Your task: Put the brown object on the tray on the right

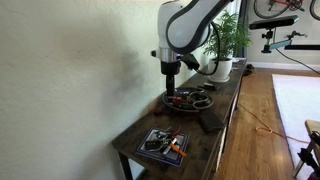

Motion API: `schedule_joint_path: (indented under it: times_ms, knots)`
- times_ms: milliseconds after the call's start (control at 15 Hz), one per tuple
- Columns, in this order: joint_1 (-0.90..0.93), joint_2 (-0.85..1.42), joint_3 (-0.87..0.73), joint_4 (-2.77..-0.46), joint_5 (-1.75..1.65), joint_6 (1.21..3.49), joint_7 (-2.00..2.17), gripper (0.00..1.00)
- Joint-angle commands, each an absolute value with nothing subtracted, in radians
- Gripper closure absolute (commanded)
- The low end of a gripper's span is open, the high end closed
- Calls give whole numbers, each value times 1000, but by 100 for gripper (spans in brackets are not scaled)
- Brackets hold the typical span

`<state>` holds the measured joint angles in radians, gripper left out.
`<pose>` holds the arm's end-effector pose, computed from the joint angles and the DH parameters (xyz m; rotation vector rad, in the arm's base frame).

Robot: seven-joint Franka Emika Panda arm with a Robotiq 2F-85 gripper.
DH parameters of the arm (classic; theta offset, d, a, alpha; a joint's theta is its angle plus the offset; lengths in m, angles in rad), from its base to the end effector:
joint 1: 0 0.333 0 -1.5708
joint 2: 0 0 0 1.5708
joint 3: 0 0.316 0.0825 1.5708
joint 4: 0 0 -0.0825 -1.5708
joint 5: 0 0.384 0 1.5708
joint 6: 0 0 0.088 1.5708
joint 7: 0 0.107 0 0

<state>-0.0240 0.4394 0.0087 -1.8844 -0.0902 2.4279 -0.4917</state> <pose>0.6443 -0.0105 0.2842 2.9448 0.8158 0.1316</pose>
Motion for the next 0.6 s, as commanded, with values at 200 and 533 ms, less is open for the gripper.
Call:
schedule_joint_path:
  times_ms: [200,533]
  knots:
    - [-69,545,59,-1789,-119,2465,-619,0]
    - [-91,599,81,-1765,-110,2539,-699,0]
